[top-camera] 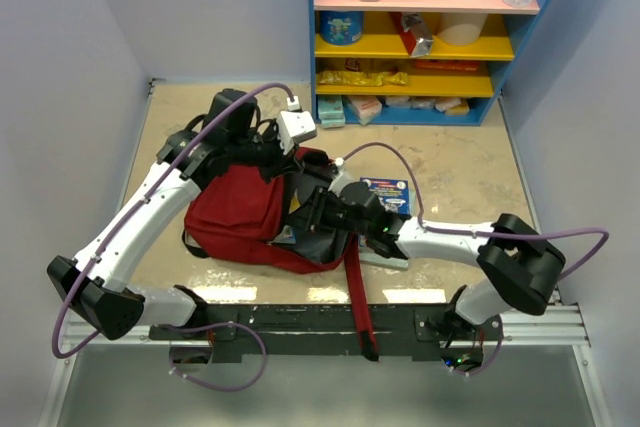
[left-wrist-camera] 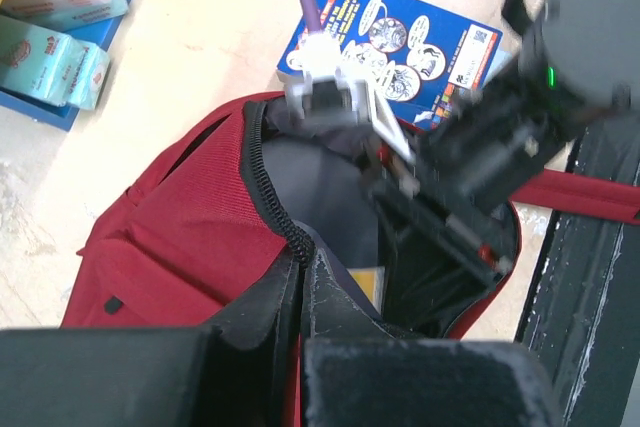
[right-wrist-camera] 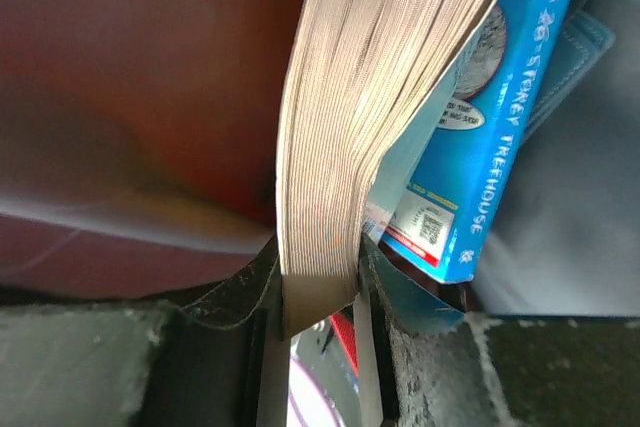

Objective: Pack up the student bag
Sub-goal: Place the book in the student bag.

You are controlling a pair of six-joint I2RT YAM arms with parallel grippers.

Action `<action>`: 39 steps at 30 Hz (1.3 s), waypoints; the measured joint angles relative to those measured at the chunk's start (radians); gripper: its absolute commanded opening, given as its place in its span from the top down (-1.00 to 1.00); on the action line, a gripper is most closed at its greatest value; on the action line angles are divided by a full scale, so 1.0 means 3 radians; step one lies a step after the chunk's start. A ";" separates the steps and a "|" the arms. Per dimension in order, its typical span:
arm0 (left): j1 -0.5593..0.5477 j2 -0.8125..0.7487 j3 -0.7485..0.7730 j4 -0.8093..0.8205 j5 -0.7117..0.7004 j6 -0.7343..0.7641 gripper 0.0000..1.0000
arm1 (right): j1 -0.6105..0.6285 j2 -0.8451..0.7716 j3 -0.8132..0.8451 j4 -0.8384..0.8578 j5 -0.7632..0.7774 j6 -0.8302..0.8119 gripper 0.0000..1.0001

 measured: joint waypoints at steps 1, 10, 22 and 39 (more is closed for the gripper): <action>0.0000 0.0000 0.0005 -0.0003 0.0003 0.0000 1.00 | 0.0075 0.0043 0.0015 0.0028 0.0106 -0.0003 0.55; 0.0000 0.0000 0.0041 -0.0089 0.0011 0.0001 1.00 | 0.0389 0.0347 0.0346 -0.0431 0.0318 -0.0116 -0.59; 0.0001 0.0000 0.0043 -0.0083 0.0015 0.0001 1.00 | 0.0369 -0.0539 0.0294 -0.1202 0.0567 -0.0417 0.20; -0.0014 0.0053 0.0146 -0.0114 0.0036 -0.0014 1.00 | 0.0219 0.0266 0.0554 -0.1579 0.0903 -0.0801 1.00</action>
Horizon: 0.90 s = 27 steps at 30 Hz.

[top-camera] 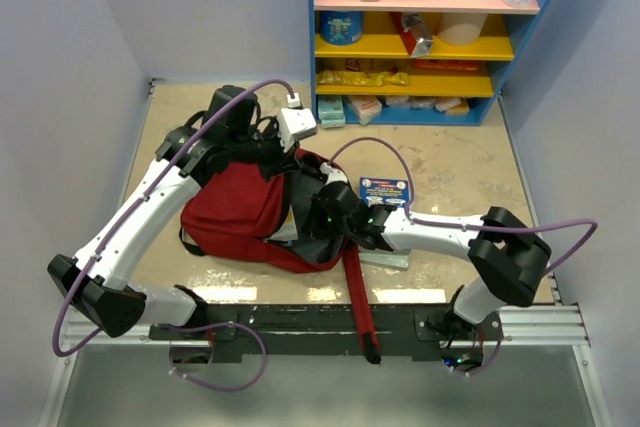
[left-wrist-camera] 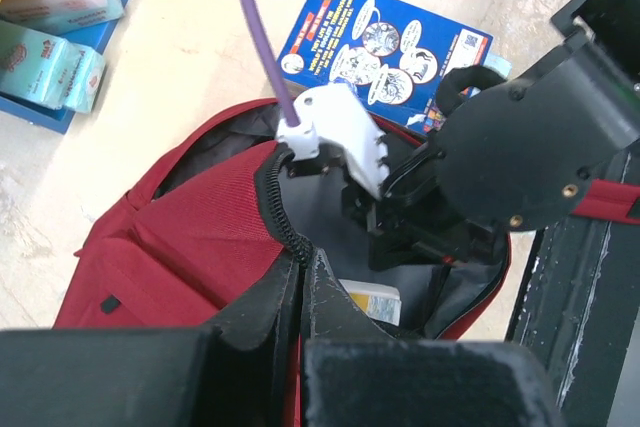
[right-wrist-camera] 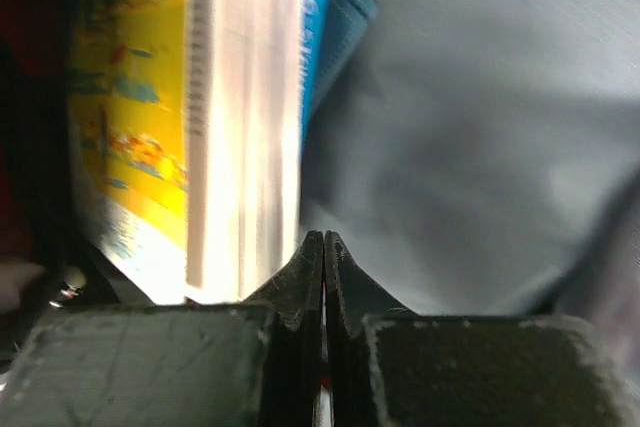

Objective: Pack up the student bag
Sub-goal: Place the book in the student bag.

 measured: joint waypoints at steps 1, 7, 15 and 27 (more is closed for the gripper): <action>-0.0004 0.0000 0.0003 -0.0001 0.0001 -0.0009 1.00 | 0.0005 0.0041 0.0025 0.0038 -0.0011 -0.0006 1.00; -0.0023 0.0004 0.0013 -0.0008 0.0004 -0.0048 1.00 | 0.0081 0.0179 0.0127 0.0261 -0.0132 0.0014 1.00; -0.0045 0.0010 0.0013 -0.0006 0.0004 -0.0050 1.00 | 0.0154 0.0511 0.0156 0.0824 -0.0523 0.0191 0.22; -0.0228 0.0045 -0.0102 0.0123 -0.0061 -0.0072 1.00 | -0.0465 -0.1607 -0.0791 0.0139 -0.0108 0.0231 -0.51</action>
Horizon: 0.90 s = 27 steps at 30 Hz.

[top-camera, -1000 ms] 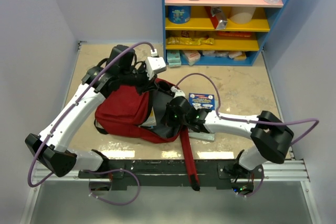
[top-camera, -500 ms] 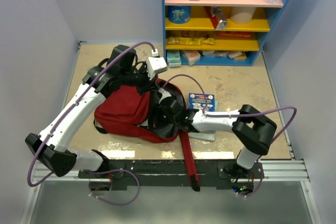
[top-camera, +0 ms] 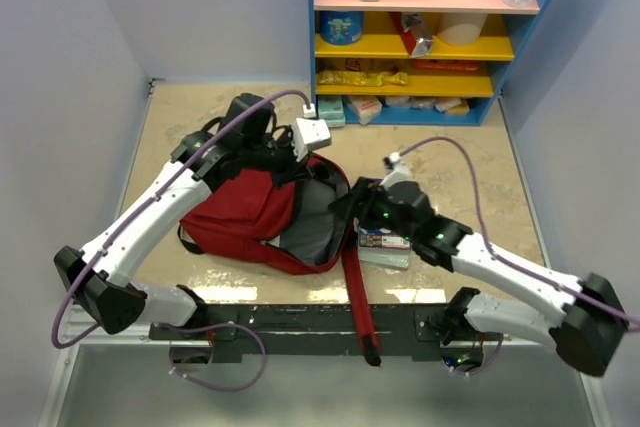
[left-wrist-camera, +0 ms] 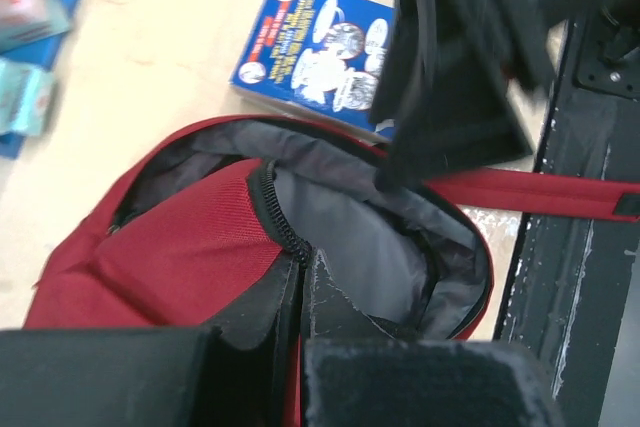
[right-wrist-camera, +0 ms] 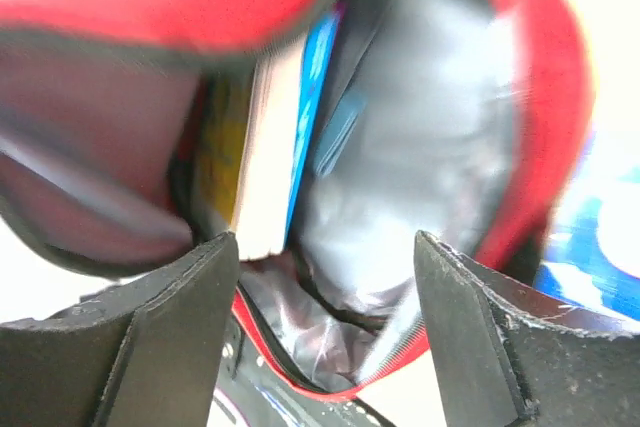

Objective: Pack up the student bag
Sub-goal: Pick up the book from the center of the board.

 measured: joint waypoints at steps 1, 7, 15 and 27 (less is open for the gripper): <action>-0.0062 0.0029 -0.0022 0.0024 -0.0020 -0.0005 1.00 | -0.0108 -0.0196 -0.0015 -0.0134 0.0056 0.0001 -0.52; -0.0370 0.0351 -0.0158 0.0257 -0.0108 -0.0066 1.00 | -0.0814 -0.0650 -0.0159 -0.0787 0.0264 0.0064 -0.57; -0.0421 0.0645 -0.0628 0.0690 -0.0120 -0.0102 1.00 | -0.1095 -0.0631 -0.0375 -0.1512 0.0477 0.0092 -0.57; -0.0425 0.0704 -0.0975 0.1113 -0.0167 -0.0270 1.00 | -0.1155 -0.0882 -0.0665 -0.1658 0.0446 0.0154 -0.53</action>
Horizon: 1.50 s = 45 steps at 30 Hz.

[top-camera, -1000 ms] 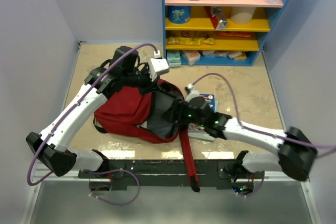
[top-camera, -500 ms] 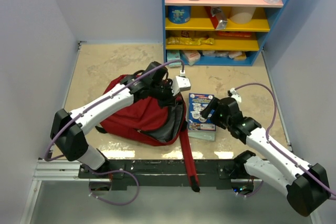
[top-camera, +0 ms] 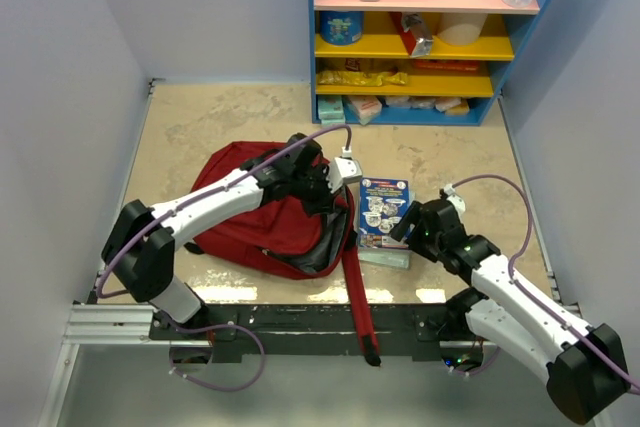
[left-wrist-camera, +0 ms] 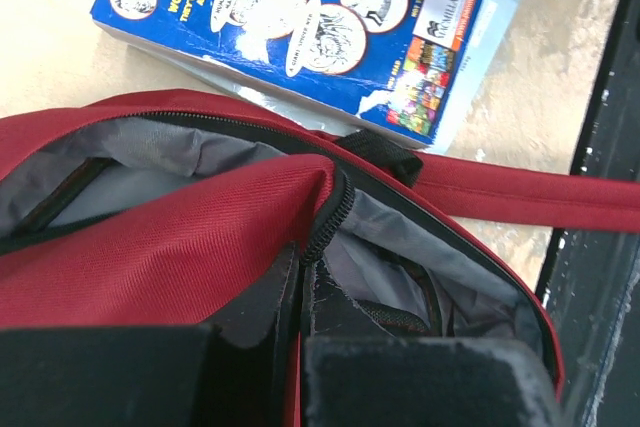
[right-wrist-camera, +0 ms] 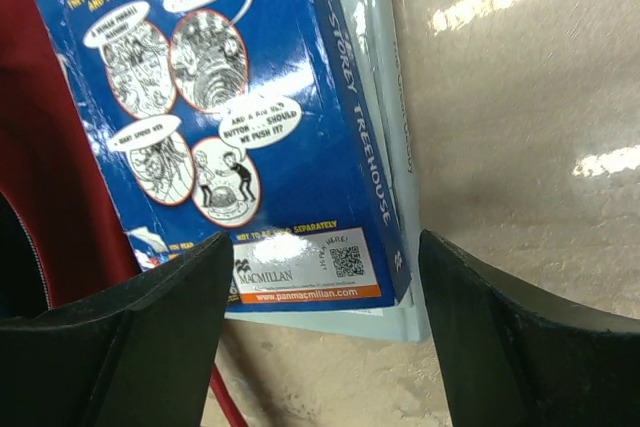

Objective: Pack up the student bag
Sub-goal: Pick up the book from the center of the board.

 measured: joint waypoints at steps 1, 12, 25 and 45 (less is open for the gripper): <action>-0.0010 0.0037 0.0000 0.0023 -0.0005 -0.0009 1.00 | 0.0000 0.0003 -0.0033 0.0014 -0.0022 0.0006 -0.51; -0.0069 0.0491 -0.0003 0.0291 -0.0072 -0.0148 1.00 | -0.0022 0.0000 -0.0291 0.0512 -0.0482 0.0089 -0.46; -0.0081 0.0750 0.0001 0.0398 -0.0161 -0.0160 1.00 | -0.0033 -0.0097 -0.0296 0.0604 -0.0548 0.0083 -0.50; -0.0067 0.0656 0.0094 0.0390 -0.0538 -0.0144 1.00 | -0.0599 0.0960 0.0258 0.1278 -0.0525 -0.0371 -0.47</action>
